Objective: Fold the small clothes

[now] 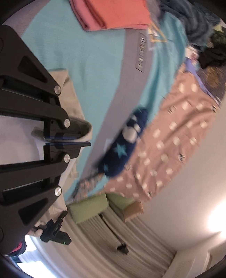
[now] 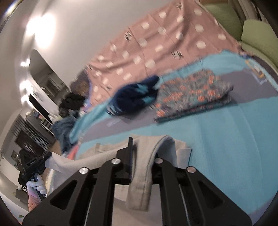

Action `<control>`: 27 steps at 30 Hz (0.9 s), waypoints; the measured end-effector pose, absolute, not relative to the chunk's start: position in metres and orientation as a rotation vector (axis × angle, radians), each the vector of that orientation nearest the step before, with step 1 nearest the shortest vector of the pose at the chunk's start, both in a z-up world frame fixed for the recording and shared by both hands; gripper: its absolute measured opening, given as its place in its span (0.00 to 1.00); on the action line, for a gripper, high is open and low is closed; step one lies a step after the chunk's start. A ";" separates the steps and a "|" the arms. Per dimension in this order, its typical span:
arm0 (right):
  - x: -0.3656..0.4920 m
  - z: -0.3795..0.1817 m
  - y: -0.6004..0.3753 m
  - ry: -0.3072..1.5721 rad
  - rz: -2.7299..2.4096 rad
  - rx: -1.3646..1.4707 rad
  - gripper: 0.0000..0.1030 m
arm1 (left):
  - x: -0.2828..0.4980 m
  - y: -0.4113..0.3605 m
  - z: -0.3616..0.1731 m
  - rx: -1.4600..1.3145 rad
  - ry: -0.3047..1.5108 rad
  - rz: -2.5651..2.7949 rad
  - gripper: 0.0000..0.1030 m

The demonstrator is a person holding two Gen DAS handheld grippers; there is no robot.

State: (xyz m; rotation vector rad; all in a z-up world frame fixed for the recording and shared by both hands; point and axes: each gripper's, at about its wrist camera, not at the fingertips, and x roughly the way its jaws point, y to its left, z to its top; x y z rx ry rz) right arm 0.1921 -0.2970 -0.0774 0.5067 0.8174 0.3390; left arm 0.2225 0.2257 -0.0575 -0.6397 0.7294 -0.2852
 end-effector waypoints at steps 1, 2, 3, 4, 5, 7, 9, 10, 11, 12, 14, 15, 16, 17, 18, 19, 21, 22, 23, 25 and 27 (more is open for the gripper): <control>0.200 -0.090 -0.297 0.854 0.326 0.515 0.14 | 0.229 0.226 -0.069 -0.648 0.757 -0.274 0.02; 0.207 -0.101 -0.298 0.888 0.306 0.526 0.16 | 0.237 0.227 -0.082 -0.657 0.788 -0.265 0.02; 0.211 -0.113 -0.300 0.917 0.284 0.540 0.16 | 0.243 0.226 -0.095 -0.663 0.819 -0.260 0.02; 0.213 -0.120 -0.303 0.929 0.275 0.550 0.16 | 0.246 0.226 -0.103 -0.659 0.834 -0.252 0.02; 0.212 -0.125 -0.306 0.935 0.271 0.557 0.17 | 0.248 0.227 -0.109 -0.657 0.845 -0.250 0.02; 0.209 -0.126 -0.310 0.938 0.276 0.571 0.17 | 0.248 0.231 -0.116 -0.678 0.850 -0.258 0.02; 0.203 -0.122 -0.314 0.930 0.272 0.576 0.19 | 0.247 0.234 -0.117 -0.682 0.846 -0.263 0.02; 0.200 -0.119 -0.316 0.925 0.271 0.575 0.20 | 0.245 0.234 -0.115 -0.673 0.840 -0.267 0.02; 0.197 -0.115 -0.317 0.915 0.273 0.572 0.21 | 0.244 0.234 -0.112 -0.663 0.835 -0.268 0.03; 0.193 -0.111 -0.318 0.909 0.275 0.567 0.21 | 0.242 0.233 -0.109 -0.652 0.830 -0.270 0.06; 0.187 -0.103 -0.318 0.905 0.284 0.556 0.21 | 0.233 0.234 -0.103 -0.639 0.821 -0.282 0.11; 0.182 -0.100 -0.317 0.903 0.297 0.547 0.21 | 0.229 0.233 -0.100 -0.632 0.818 -0.289 0.13; 0.178 -0.097 -0.315 0.904 0.310 0.531 0.21 | 0.226 0.231 -0.096 -0.620 0.816 -0.301 0.14; 0.176 -0.094 -0.313 0.905 0.316 0.514 0.20 | 0.223 0.229 -0.093 -0.608 0.819 -0.311 0.15; 0.172 -0.092 -0.310 0.908 0.321 0.488 0.15 | 0.221 0.228 -0.092 -0.597 0.826 -0.315 0.17; 0.170 -0.092 -0.307 0.916 0.323 0.471 0.12 | 0.219 0.225 -0.092 -0.582 0.842 -0.317 0.17; 0.169 -0.092 -0.306 0.924 0.334 0.476 0.07 | 0.217 0.221 -0.095 -0.561 0.878 -0.307 0.17; 0.169 -0.092 -0.305 0.923 0.339 0.480 0.06 | 0.217 0.220 -0.098 -0.557 0.896 -0.302 0.17; 0.170 -0.091 -0.306 0.920 0.339 0.484 0.06 | 0.216 0.218 -0.100 -0.554 0.911 -0.300 0.11; 0.171 -0.090 -0.308 0.910 0.344 0.515 0.05 | 0.214 0.216 -0.105 -0.567 0.924 -0.303 0.04; 0.175 -0.089 -0.313 0.892 0.362 0.575 0.05 | 0.215 0.216 -0.101 -0.579 0.903 -0.313 0.04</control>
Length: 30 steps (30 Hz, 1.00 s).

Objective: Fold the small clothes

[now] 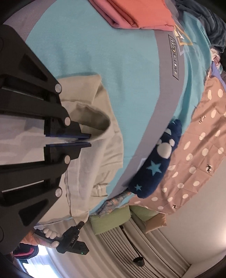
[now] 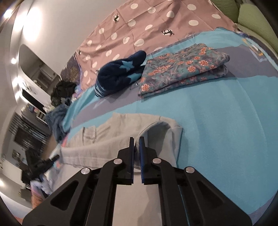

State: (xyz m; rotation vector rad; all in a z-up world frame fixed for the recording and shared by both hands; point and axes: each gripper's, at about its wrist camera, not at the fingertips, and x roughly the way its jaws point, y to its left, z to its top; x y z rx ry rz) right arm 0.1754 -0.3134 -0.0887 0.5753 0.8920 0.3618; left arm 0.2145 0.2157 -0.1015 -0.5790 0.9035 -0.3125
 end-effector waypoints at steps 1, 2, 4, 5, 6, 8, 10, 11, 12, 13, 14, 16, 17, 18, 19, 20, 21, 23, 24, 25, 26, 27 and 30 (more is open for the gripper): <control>0.178 -0.087 -0.316 0.881 0.377 0.604 0.05 | 0.216 0.218 -0.098 -0.596 0.887 -0.321 0.04; 0.181 -0.085 -0.319 0.865 0.399 0.645 0.05 | 0.218 0.221 -0.094 -0.613 0.873 -0.329 0.03; 0.192 -0.080 -0.329 0.821 0.420 0.735 0.05 | 0.228 0.229 -0.085 -0.658 0.829 -0.326 0.02; 0.201 -0.077 -0.335 0.790 0.408 0.769 0.05 | 0.235 0.234 -0.082 -0.676 0.809 -0.307 0.02; 0.208 -0.077 -0.339 0.770 0.393 0.786 0.05 | 0.241 0.239 -0.081 -0.698 0.791 -0.288 0.02; 0.226 -0.085 -0.350 0.749 0.301 0.800 0.06 | 0.255 0.253 -0.088 -0.765 0.755 -0.229 0.02; 0.236 -0.098 -0.355 0.803 0.201 0.772 0.09 | 0.265 0.265 -0.102 -0.811 0.744 -0.152 0.03; 0.237 -0.105 -0.354 0.829 0.189 0.761 0.10 | 0.267 0.268 -0.107 -0.829 0.747 -0.143 0.03; 0.236 -0.109 -0.352 0.842 0.196 0.751 0.10 | 0.266 0.269 -0.111 -0.848 0.749 -0.151 0.04; 0.232 -0.112 -0.350 0.853 0.204 0.730 0.11 | 0.263 0.269 -0.113 -0.851 0.747 -0.171 0.07; 0.230 -0.114 -0.348 0.857 0.207 0.711 0.13 | 0.258 0.268 -0.113 -0.832 0.747 -0.180 0.21; 0.223 -0.113 -0.348 0.865 0.199 0.647 0.19 | 0.250 0.266 -0.108 -0.770 0.762 -0.177 0.33; 0.220 -0.111 -0.347 0.865 0.195 0.613 0.21 | 0.245 0.263 -0.105 -0.726 0.772 -0.189 0.33; 0.217 -0.108 -0.345 0.867 0.191 0.564 0.22 | 0.238 0.257 -0.099 -0.653 0.788 -0.193 0.34; 0.214 -0.105 -0.341 0.872 0.193 0.514 0.24 | 0.231 0.252 -0.095 -0.587 0.799 -0.195 0.35; 0.212 -0.104 -0.338 0.879 0.199 0.477 0.25 | 0.225 0.249 -0.093 -0.539 0.809 -0.195 0.35; 0.208 -0.100 -0.330 0.892 0.214 0.408 0.26 | 0.216 0.242 -0.089 -0.466 0.832 -0.194 0.35; 0.203 -0.100 -0.318 0.903 0.237 0.323 0.29 | 0.202 0.233 -0.089 -0.363 0.865 -0.198 0.35; 0.201 -0.098 -0.308 0.907 0.250 0.267 0.33 | 0.199 0.229 -0.089 -0.326 0.875 -0.199 0.35; 0.200 -0.098 -0.303 0.908 0.258 0.234 0.34 | 0.195 0.222 -0.089 -0.255 0.894 -0.193 0.35; 0.200 -0.098 -0.297 0.910 0.268 0.200 0.34 | 0.193 0.216 -0.091 -0.190 0.905 -0.178 0.35; 0.200 -0.098 -0.292 0.909 0.276 0.178 0.34 | 0.191 0.207 -0.093 -0.101 0.913 -0.156 0.35; 0.203 -0.099 -0.285 0.908 0.292 0.172 0.35 | 0.191 0.192 -0.101 0.089 0.905 -0.098 0.37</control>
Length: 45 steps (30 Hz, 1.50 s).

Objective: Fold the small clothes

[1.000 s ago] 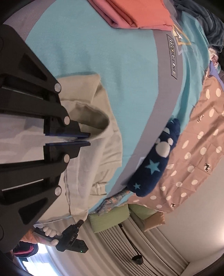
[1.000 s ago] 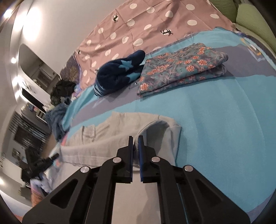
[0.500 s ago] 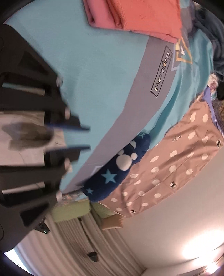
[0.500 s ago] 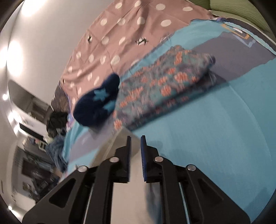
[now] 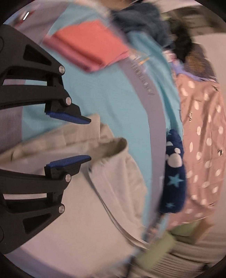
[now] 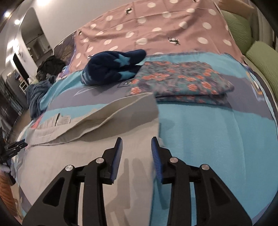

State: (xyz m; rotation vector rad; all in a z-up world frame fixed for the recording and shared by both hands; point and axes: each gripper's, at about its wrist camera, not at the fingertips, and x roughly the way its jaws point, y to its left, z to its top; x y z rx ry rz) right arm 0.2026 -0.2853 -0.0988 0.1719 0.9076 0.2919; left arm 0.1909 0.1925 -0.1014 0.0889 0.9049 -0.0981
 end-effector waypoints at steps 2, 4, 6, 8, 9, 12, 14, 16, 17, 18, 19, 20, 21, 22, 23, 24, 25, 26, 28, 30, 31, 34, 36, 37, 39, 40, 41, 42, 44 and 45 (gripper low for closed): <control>0.205 -0.101 -0.287 0.912 0.291 0.186 0.35 | 0.194 0.184 -0.108 0.191 0.908 -0.087 0.38; 0.208 -0.103 -0.288 0.919 0.281 0.198 0.35 | 0.201 0.177 -0.109 0.259 0.882 -0.100 0.38; 0.212 -0.107 -0.291 0.932 0.261 0.212 0.35 | 0.211 0.172 -0.106 0.289 0.855 -0.108 0.44; 0.216 -0.109 -0.294 0.939 0.251 0.228 0.35 | 0.226 0.166 -0.099 0.294 0.814 -0.128 0.47; 0.219 -0.109 -0.295 0.942 0.247 0.234 0.35 | 0.232 0.163 -0.096 0.289 0.794 -0.146 0.48; 0.231 -0.111 -0.299 0.954 0.226 0.248 0.35 | 0.260 0.168 -0.088 0.138 0.784 -0.238 0.48; 0.237 -0.113 -0.303 0.962 0.211 0.269 0.35 | 0.290 0.195 -0.098 -0.136 0.887 -0.224 0.45; 0.242 -0.116 -0.309 0.969 0.200 0.298 0.35 | 0.308 0.228 -0.116 -0.337 0.933 -0.146 0.40; 0.244 -0.117 -0.311 0.969 0.201 0.309 0.35 | 0.309 0.236 -0.121 -0.380 0.930 -0.139 0.36; 0.245 -0.119 -0.314 0.968 0.211 0.325 0.35 | 0.309 0.240 -0.124 -0.414 0.928 -0.152 0.36; 0.247 -0.120 -0.316 0.966 0.229 0.337 0.35 | 0.307 0.245 -0.127 -0.472 0.922 -0.203 0.36; 0.249 -0.121 -0.317 0.967 0.247 0.345 0.35 | 0.304 0.244 -0.128 -0.492 0.917 -0.233 0.36; 0.251 -0.122 -0.318 0.970 0.258 0.348 0.35 | 0.302 0.242 -0.128 -0.504 0.914 -0.282 0.41; 0.253 -0.123 -0.319 0.973 0.266 0.351 0.35 | 0.299 0.239 -0.127 -0.500 0.914 -0.307 0.44; 0.255 -0.124 -0.320 0.977 0.272 0.354 0.35 | 0.298 0.234 -0.127 -0.487 0.919 -0.328 0.48; 0.258 -0.125 -0.321 0.983 0.274 0.362 0.35 | 0.299 0.231 -0.126 -0.474 0.926 -0.340 0.51; 0.260 -0.126 -0.322 0.987 0.273 0.371 0.35 | 0.299 0.227 -0.126 -0.464 0.933 -0.345 0.52; 0.262 -0.128 -0.322 0.989 0.274 0.383 0.35 | 0.297 0.225 -0.126 -0.461 0.936 -0.349 0.52; 0.264 -0.128 -0.322 0.988 0.278 0.394 0.35 | 0.301 0.219 -0.127 -0.456 0.944 -0.359 0.49; 0.266 -0.128 -0.321 0.987 0.288 0.407 0.35 | 0.303 0.217 -0.128 -0.446 0.952 -0.369 0.02; 0.266 -0.128 -0.321 0.986 0.293 0.415 0.35 | 0.301 0.215 -0.125 -0.438 0.938 -0.354 0.02; 0.264 -0.128 -0.322 0.982 0.292 0.421 0.35 | 0.285 0.220 -0.100 -0.420 0.800 -0.295 0.02; 0.260 -0.129 -0.325 0.978 0.285 0.431 0.35 | 0.279 0.228 -0.093 -0.411 0.766 -0.278 0.03; 0.258 -0.129 -0.327 0.975 0.282 0.441 0.35 | 0.279 0.231 -0.096 -0.407 0.776 -0.258 0.05; 0.247 -0.128 -0.335 0.964 0.268 0.467 0.35 | 0.280 0.233 -0.110 -0.381 0.834 -0.201 0.06; 0.243 -0.127 -0.337 0.960 0.263 0.475 0.35 | 0.279 0.234 -0.115 -0.376 0.855 -0.190 0.06; 0.235 -0.126 -0.341 0.956 0.258 0.484 0.35 | 0.276 0.236 -0.118 -0.374 0.861 -0.174 0.06; 0.223 -0.125 -0.346 0.952 0.253 0.492 0.35 | 0.273 0.237 -0.118 -0.380 0.859 -0.174 0.09; 0.202 -0.122 -0.354 0.941 0.243 0.504 0.35 | 0.261 0.241 -0.111 -0.397 0.838 -0.183 0.21; 0.185 -0.121 -0.360 0.932 0.242 0.518 0.35 | 0.252 0.241 -0.105 -0.397 0.821 -0.185 0.27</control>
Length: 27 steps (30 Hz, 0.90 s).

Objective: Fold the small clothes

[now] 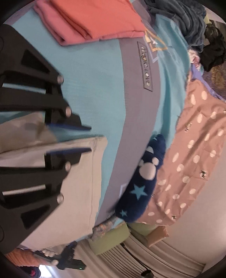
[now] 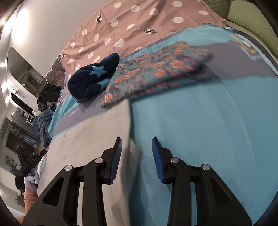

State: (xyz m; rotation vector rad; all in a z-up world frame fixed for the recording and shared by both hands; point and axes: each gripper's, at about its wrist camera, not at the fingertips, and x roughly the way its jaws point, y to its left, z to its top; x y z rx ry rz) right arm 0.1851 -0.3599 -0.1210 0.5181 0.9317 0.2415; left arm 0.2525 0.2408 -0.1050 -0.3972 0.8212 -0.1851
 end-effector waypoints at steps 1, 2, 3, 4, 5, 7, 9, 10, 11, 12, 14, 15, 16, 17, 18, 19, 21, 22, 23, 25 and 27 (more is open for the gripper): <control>0.170 -0.120 -0.364 0.925 0.243 0.530 0.35 | 0.240 0.240 -0.098 -0.394 0.802 -0.195 0.28; 0.156 -0.120 -0.368 0.919 0.241 0.541 0.35 | 0.230 0.239 -0.092 -0.388 0.792 -0.204 0.30; 0.137 -0.120 -0.373 0.913 0.234 0.551 0.35 | 0.218 0.237 -0.087 -0.382 0.783 -0.209 0.33; 0.122 -0.122 -0.376 0.912 0.228 0.560 0.35 | 0.204 0.233 -0.081 -0.369 0.776 -0.213 0.34; 0.103 -0.123 -0.381 0.913 0.224 0.572 0.35 | 0.192 0.229 -0.077 -0.354 0.773 -0.215 0.38; 0.079 -0.126 -0.384 0.917 0.226 0.585 0.35 | 0.172 0.219 -0.068 -0.320 0.771 -0.220 0.41; 0.056 -0.129 -0.383 0.929 0.249 0.581 0.35 | 0.160 0.200 -0.060 -0.299 0.794 -0.264 0.42; 0.050 -0.129 -0.382 0.930 0.259 0.574 0.35 | 0.158 0.190 -0.058 -0.290 0.806 -0.290 0.42; 0.041 -0.130 -0.379 0.928 0.283 0.565 0.35 | 0.158 0.175 -0.056 -0.272 0.823 -0.325 0.42; 0.036 -0.130 -0.377 0.927 0.300 0.562 0.35 | 0.157 0.161 -0.054 -0.252 0.835 -0.352 0.42; 0.026 -0.133 -0.372 0.917 0.350 0.571 0.35 | 0.160 0.120 -0.051 -0.191 0.863 -0.430 0.42; 0.023 -0.134 -0.370 0.911 0.370 0.576 0.35 | 0.164 0.092 -0.050 -0.164 0.884 -0.485 0.42; 0.023 -0.134 -0.368 0.906 0.389 0.580 0.35 | 0.167 0.073 -0.051 -0.148 0.898 -0.524 0.42; 0.021 -0.135 -0.367 0.900 0.411 0.585 0.35 | 0.169 0.050 -0.053 -0.129 0.916 -0.563 0.42; 0.021 -0.136 -0.365 0.896 0.443 0.591 0.35 | 0.173 0.029 -0.055 -0.109 0.934 -0.594 0.42; 0.021 -0.136 -0.363 0.894 0.470 0.594 0.35 | 0.178 0.005 -0.059 -0.088 0.956 -0.626 0.42; 0.022 -0.131 -0.359 0.882 0.528 0.581 0.35 | 0.189 -0.039 -0.067 -0.058 1.002 -0.683 0.42; 0.022 -0.129 -0.357 0.874 0.564 0.577 0.36 | 0.194 -0.065 -0.074 -0.029 1.023 -0.704 0.42; 0.022 -0.126 -0.355 0.868 0.605 0.580 0.36 | 0.197 -0.086 -0.080 -0.001 1.041 -0.726 0.42; 0.024 -0.121 -0.343 0.857 0.687 0.552 0.42 | 0.200 -0.117 -0.093 0.045 1.072 -0.760 0.42; 0.026 -0.118 -0.331 0.857 0.714 0.485 0.48 | 0.199 -0.145 -0.107 0.064 1.103 -0.771 0.42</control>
